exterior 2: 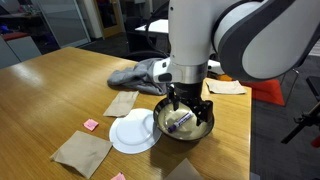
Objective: Pick up the marker from the bowl and put it on the table
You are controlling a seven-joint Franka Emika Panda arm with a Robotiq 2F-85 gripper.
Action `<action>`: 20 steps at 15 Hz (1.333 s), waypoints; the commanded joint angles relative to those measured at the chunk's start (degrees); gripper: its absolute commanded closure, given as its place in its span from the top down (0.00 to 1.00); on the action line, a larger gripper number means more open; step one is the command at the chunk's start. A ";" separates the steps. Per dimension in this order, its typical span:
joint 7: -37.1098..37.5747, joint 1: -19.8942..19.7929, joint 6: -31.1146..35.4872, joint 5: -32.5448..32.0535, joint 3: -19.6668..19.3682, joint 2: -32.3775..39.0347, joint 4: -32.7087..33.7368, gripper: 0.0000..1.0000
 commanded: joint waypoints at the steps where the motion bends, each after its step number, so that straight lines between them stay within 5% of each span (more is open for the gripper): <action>1: 0.52 -0.60 1.06 -0.62 0.75 1.98 1.92 0.87; 10: 0.55 -0.86 0.30 -0.42 0.78 5.54 6.06 0.67; 12: 0.65 -0.83 0.18 -0.39 0.76 6.23 7.05 0.39; 16: 0.56 -1.27 0.27 0.14 1.91 4.29 6.08 0.08; 18: 0.75 -1.32 0.04 0.28 2.59 2.07 4.58 0.01; 20: 1.64 -1.00 0.24 0.34 2.80 -0.63 2.85 0.05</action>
